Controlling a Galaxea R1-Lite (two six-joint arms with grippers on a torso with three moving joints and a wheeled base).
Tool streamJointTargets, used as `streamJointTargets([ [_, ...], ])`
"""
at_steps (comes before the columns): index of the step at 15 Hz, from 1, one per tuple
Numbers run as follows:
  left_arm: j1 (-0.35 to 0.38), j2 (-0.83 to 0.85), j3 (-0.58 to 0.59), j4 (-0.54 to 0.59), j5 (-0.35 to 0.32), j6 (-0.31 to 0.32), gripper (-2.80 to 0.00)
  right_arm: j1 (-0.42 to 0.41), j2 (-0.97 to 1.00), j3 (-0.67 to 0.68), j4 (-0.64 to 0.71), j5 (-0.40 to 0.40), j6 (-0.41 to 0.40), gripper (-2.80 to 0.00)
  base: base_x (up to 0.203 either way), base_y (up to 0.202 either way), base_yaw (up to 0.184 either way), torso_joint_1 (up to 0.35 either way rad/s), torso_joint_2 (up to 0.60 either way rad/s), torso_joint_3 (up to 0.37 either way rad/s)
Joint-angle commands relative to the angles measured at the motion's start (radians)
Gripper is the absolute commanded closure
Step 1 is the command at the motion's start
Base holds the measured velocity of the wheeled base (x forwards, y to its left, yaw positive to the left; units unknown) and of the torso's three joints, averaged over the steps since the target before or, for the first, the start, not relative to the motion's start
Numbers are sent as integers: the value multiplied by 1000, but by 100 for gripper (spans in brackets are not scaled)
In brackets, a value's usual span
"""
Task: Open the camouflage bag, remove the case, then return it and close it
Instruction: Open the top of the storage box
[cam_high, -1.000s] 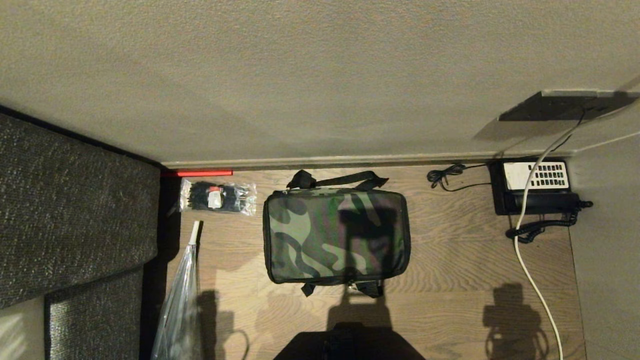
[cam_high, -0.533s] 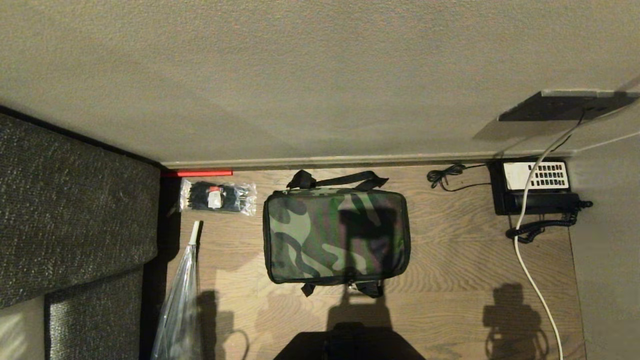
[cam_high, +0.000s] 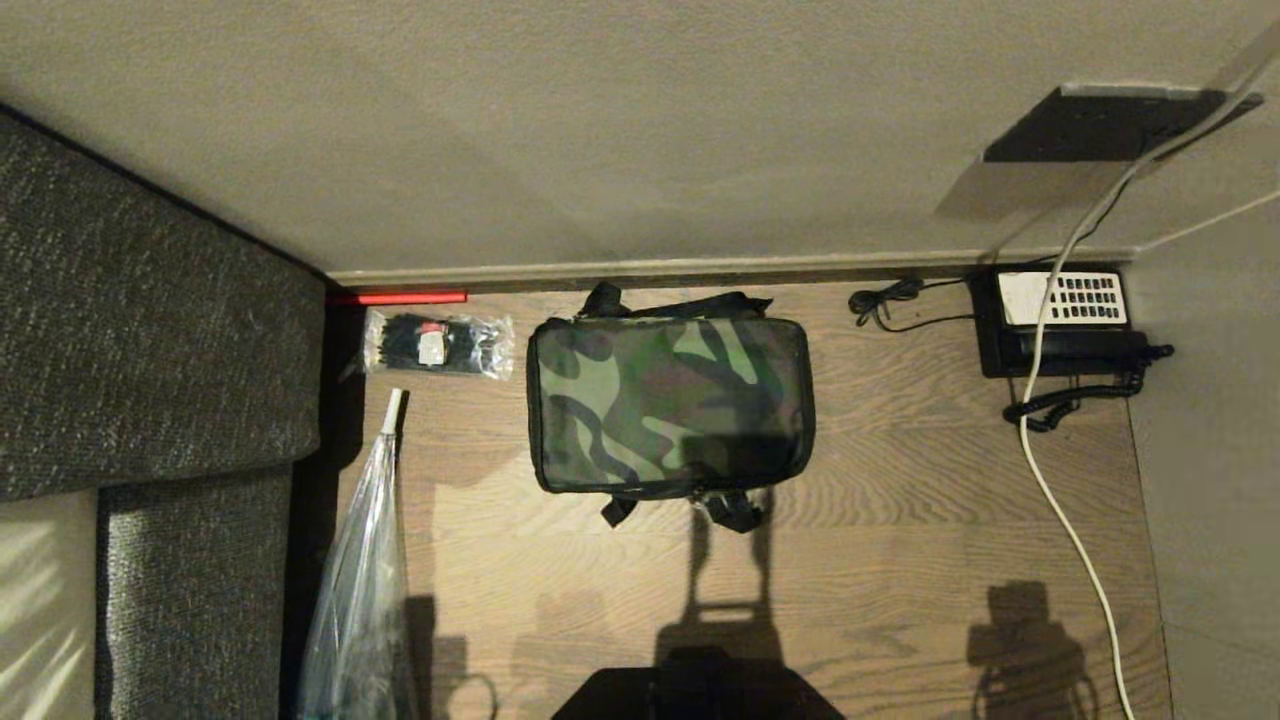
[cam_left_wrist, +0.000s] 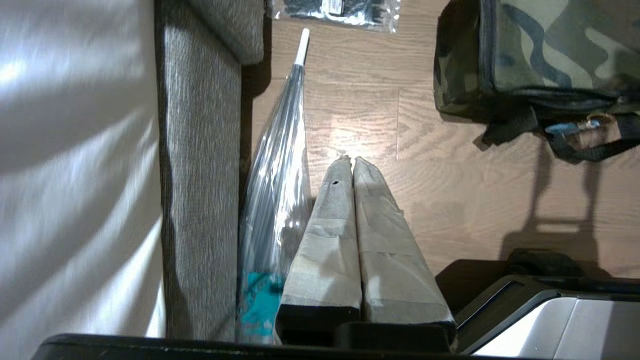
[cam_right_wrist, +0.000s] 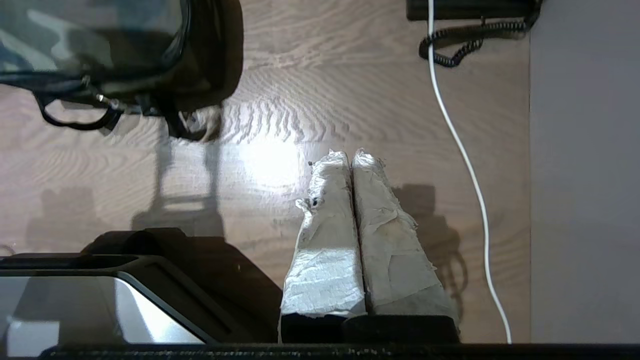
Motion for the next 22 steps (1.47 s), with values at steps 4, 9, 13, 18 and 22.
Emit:
streamJointTargets([
  [4,0,-2,3,-1,0,1,0,-1,-5,0,0,0,0,0,0,0,0,0,0,0],
  [9,0,-2,3,-1,0,1,0,0,-5,0,3,5,-22,0,0,0,0,0,0,0],
  [13,0,-2,3,-1,0,1,0,0,-5,0,3,0,-9,0,0,0,0,0,0,0],
  [18,0,-2,3,-1,0,1,0,-2,-5,0,3,2,-8,0,0,0,0,0,0,0],
  [22,0,-2,3,-1,0,1,0,0,-5,0,2,2,-13,0,0,0,0,0,0,0],
])
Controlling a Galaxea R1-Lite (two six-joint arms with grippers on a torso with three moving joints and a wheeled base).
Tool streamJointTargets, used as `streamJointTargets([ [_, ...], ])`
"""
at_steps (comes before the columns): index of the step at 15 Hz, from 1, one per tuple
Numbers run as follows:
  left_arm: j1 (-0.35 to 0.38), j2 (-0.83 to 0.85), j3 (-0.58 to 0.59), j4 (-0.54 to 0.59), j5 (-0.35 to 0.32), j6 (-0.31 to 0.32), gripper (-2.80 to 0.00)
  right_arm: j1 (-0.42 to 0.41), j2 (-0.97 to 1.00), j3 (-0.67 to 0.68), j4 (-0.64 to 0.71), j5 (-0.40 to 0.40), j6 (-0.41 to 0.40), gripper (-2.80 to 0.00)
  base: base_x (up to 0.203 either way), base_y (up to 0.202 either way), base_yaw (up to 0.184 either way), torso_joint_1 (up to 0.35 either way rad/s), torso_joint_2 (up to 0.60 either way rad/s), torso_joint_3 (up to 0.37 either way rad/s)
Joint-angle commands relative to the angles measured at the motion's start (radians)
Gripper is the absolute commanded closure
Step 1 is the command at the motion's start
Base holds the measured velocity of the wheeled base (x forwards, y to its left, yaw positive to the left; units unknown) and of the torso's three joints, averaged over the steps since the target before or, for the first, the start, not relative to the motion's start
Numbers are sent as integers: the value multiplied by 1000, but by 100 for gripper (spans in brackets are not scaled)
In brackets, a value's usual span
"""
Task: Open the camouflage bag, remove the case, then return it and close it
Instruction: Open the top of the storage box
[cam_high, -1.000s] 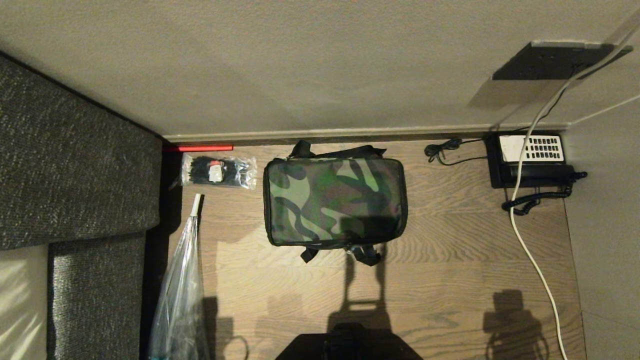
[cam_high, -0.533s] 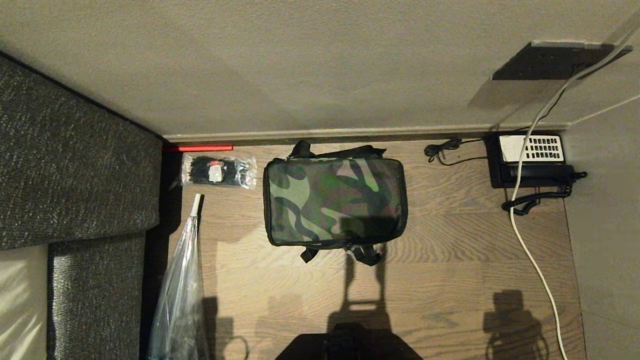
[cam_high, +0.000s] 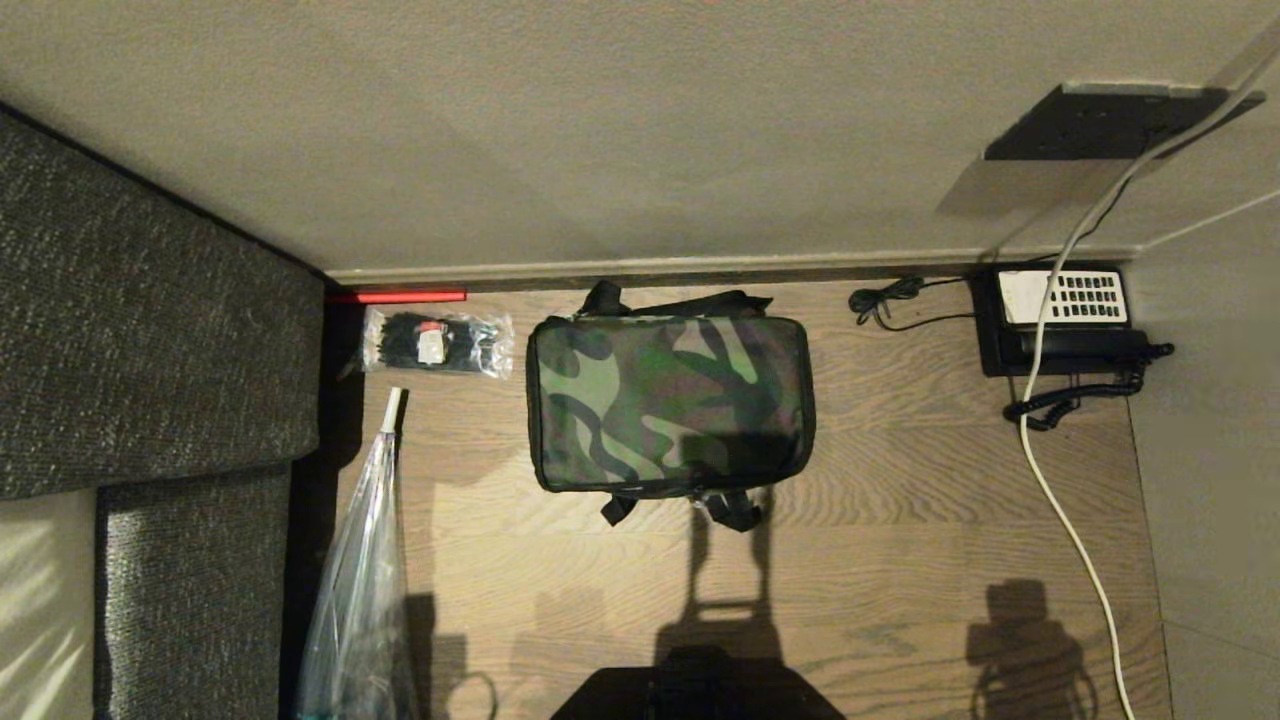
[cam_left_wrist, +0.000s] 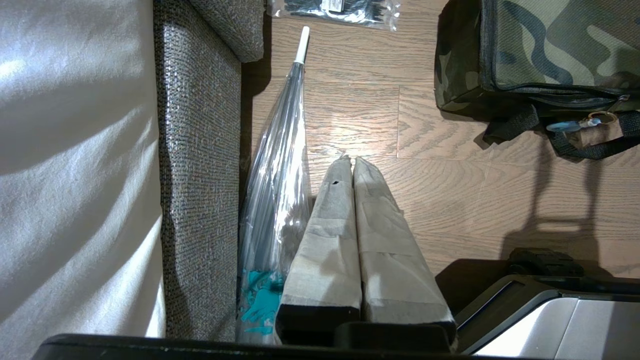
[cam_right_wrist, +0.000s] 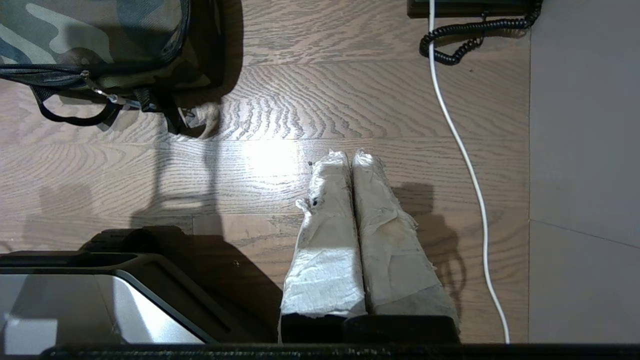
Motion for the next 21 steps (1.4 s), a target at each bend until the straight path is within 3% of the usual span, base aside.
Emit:
streamJointTargets([
  [1,0,-2,3,0,1,-1,0,-1,-5,0,-1,1,-5,0,0,0,0,0,0,0],
  [7,0,-2,3,0,1,-1,0,1,-5,-2,-6,-1,-5,0,0,0,0,0,0,0],
  [9,0,-2,3,0,1,-1,0,0,-5,-82,52,1,2,0,0,0,0,0,0,0],
  [11,0,-2,3,0,1,-1,0,0,-5,-302,238,8,6,0,0,0,0,0,0,0],
  [13,0,-2,3,0,1,-1,0,0,-5,-589,583,39,9,0,0,0,0,0,0,0],
  [15,0,-2,3,0,1,-1,0,0,-5,-751,829,65,12,0,0,0,0,0,0,0],
  [17,0,-2,3,0,1,-1,0,0,-4,-757,879,84,17,0,0,0,0,0,0,0],
  [21,0,-2,3,0,1,-1,0,-1,43,-732,939,211,42,0,0,0,0,0,0,0],
])
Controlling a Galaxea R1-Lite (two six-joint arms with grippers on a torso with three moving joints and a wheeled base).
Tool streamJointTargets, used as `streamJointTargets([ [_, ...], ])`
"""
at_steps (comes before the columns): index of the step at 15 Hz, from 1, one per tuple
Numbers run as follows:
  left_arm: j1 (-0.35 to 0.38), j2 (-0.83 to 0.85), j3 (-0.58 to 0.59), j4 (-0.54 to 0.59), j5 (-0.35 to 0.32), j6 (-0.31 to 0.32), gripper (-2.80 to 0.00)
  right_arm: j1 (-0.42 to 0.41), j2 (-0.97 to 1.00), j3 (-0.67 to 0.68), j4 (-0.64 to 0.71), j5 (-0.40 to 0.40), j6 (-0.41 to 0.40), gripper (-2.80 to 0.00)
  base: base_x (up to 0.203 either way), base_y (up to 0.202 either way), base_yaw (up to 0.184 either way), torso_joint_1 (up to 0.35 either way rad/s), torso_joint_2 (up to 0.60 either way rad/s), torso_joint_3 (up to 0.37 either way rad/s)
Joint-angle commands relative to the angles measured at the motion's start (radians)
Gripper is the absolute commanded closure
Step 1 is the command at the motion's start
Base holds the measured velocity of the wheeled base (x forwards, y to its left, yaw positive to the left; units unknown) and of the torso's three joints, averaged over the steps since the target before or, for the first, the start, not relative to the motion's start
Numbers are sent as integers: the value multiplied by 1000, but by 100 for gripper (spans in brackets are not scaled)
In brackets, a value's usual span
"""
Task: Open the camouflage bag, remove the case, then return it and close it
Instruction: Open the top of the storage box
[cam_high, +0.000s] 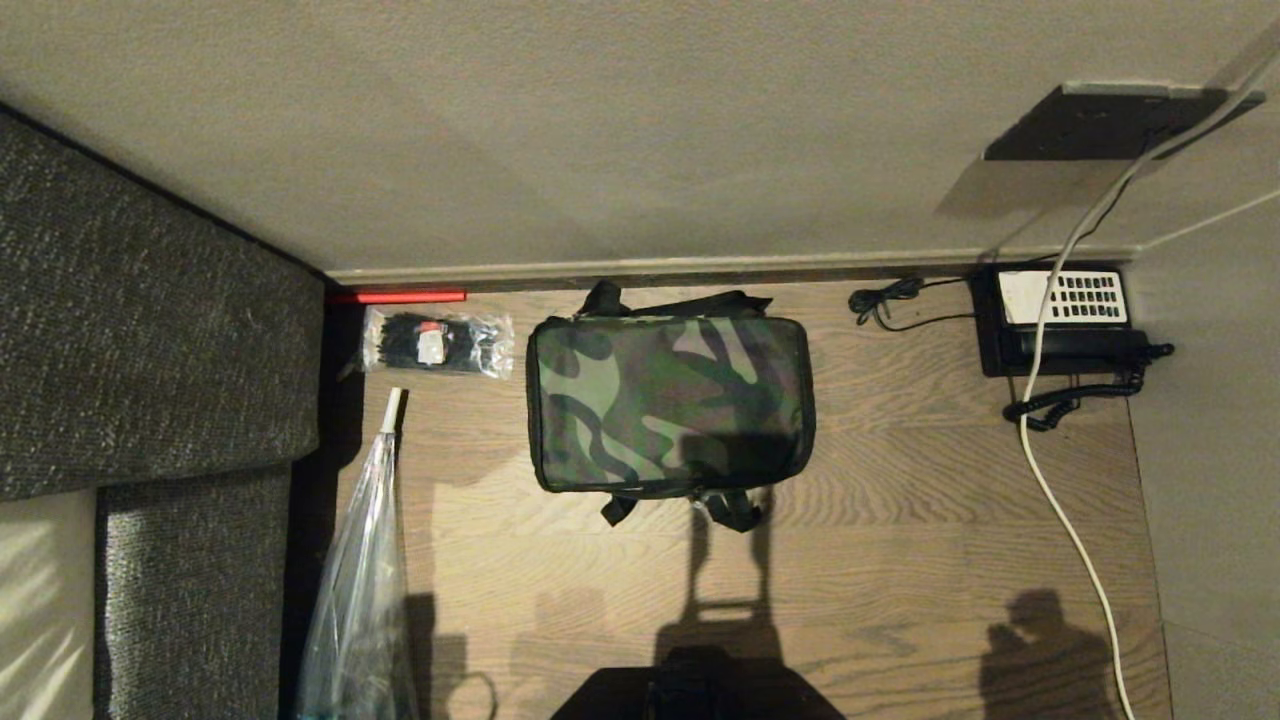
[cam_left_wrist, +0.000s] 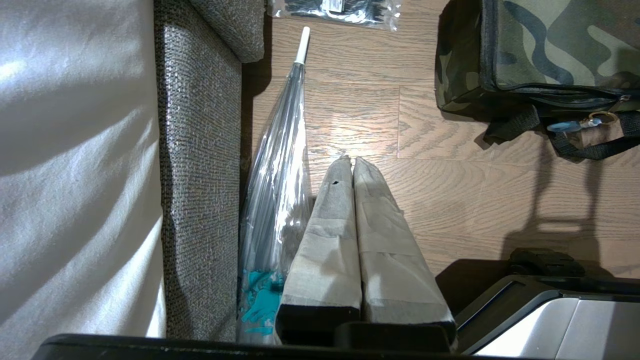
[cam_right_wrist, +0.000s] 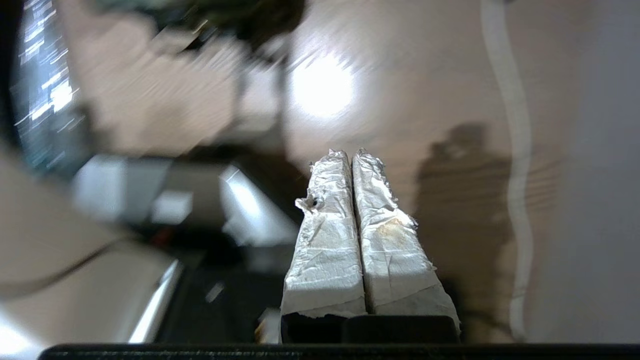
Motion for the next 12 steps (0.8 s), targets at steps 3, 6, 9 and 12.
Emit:
streamJointTargets([
  [3,0,-2,3,0,0,-1,0,11,330,-89,-6,27,71,0,0,0,0,0,0,0],
  [6,0,-2,3,0,0,-1,0,31,684,-126,-80,45,96,0,0,0,0,0,0,0],
  [9,0,-2,3,0,0,-1,0,63,993,-108,-265,107,94,0,0,0,0,0,0,0],
  [12,0,-2,3,0,0,1,0,165,1211,-4,-660,148,102,0,0,0,0,0,0,0],
])
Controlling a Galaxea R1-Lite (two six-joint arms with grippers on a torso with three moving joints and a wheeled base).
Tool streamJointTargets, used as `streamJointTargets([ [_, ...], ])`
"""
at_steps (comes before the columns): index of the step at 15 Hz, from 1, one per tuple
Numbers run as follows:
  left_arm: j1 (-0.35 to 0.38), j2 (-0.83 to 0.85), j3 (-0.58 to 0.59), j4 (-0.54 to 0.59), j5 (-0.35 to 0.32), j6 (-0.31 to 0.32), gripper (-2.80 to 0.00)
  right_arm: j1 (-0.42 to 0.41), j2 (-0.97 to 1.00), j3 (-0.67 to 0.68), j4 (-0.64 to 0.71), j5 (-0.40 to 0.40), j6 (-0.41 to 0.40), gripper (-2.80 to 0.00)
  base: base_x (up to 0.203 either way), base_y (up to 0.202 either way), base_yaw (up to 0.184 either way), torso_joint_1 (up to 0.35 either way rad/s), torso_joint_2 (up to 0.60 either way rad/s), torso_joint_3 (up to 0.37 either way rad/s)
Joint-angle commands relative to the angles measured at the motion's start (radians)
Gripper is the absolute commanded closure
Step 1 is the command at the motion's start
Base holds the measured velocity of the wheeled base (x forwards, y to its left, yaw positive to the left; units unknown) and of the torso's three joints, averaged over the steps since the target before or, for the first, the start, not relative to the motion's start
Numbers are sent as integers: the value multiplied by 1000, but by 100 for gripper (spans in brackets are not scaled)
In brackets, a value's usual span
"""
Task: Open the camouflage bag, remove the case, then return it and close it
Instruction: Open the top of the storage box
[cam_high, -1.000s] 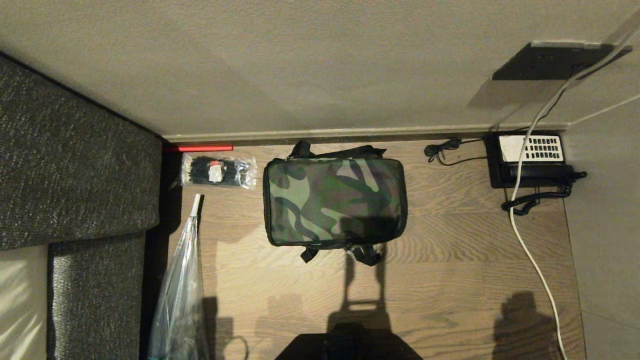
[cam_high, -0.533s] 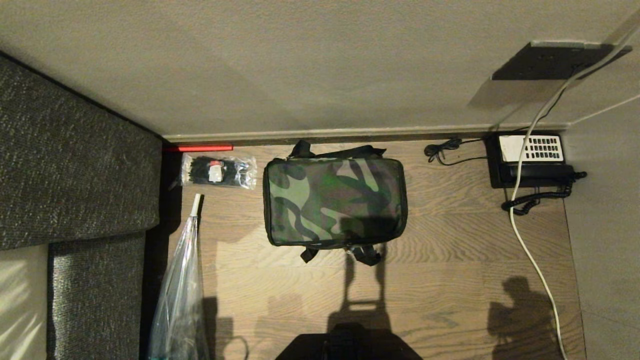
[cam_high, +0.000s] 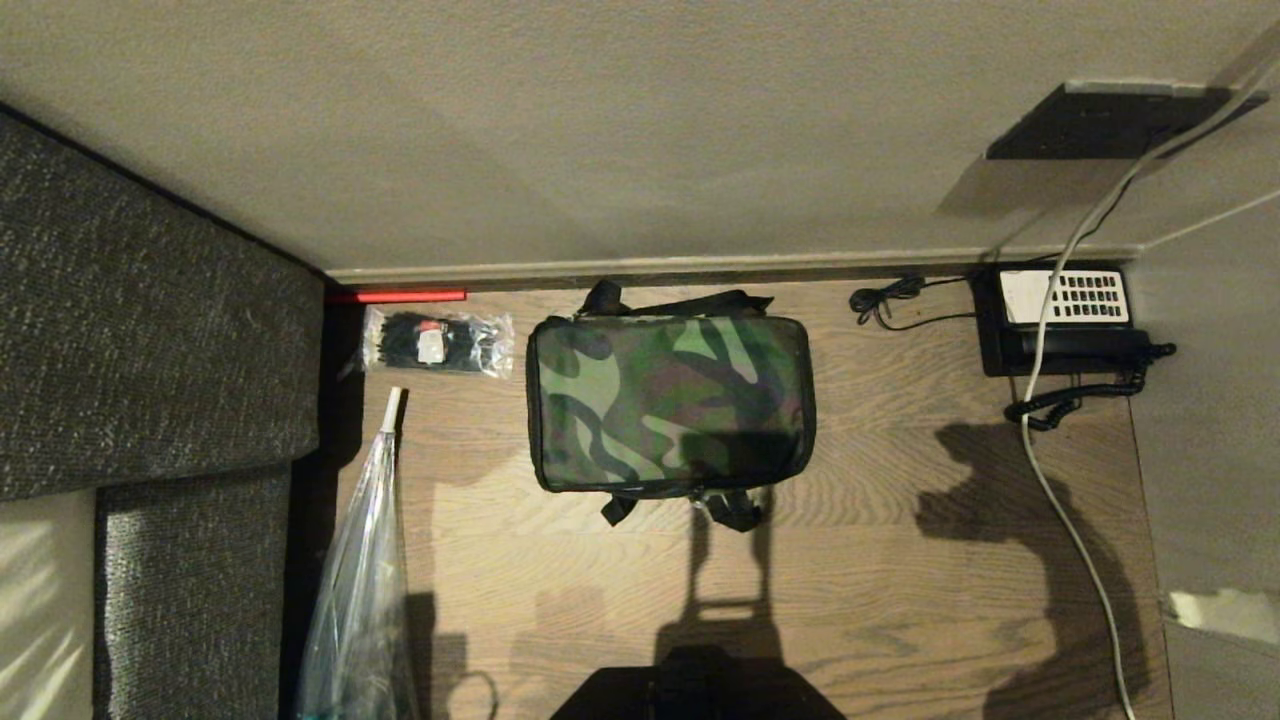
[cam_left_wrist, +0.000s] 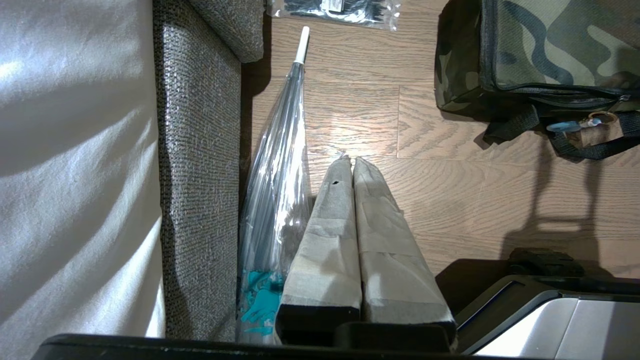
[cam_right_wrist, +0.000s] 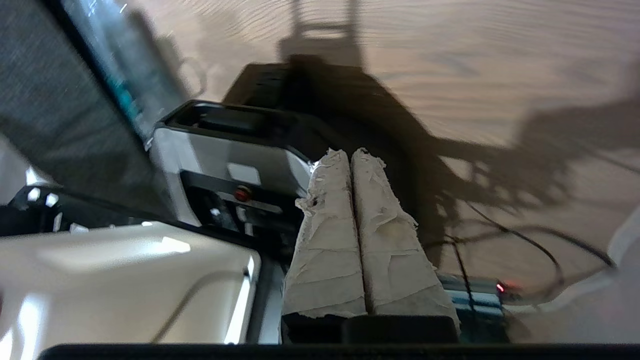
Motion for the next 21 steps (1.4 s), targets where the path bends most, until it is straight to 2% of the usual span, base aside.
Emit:
streamJointTargets([
  [1,1,-2,3,0,1,-1,0,78,261,82,-333,15,10,0,0,0,0,0,0,0],
  [5,1,-2,3,0,1,-1,0,213,493,118,-719,11,116,0,0,0,0,0,0,0],
  [8,1,-2,3,0,1,0,0,297,608,125,-966,-38,135,0,0,0,0,0,0,0],
  [11,0,-2,3,0,1,-1,0,417,771,119,-1035,-251,134,0,0,0,0,0,0,0],
  [13,1,-2,3,0,1,0,0,490,857,121,-1161,-379,132,0,0,0,0,0,0,0],
  [16,1,-2,3,0,1,1,0,545,934,145,-1323,-407,130,0,0,0,0,0,0,0],
  [19,1,-2,3,0,1,-1,0,592,1008,137,-1392,-430,132,0,0,0,0,0,0,0],
  [20,1,-2,3,0,1,-1,0,612,1021,133,-1405,-439,134,-56,0,0,0,0,0,0],
  [21,1,-2,3,0,1,0,0,624,1033,134,-1422,-452,132,-280,0,0,0,0,0,0],
])
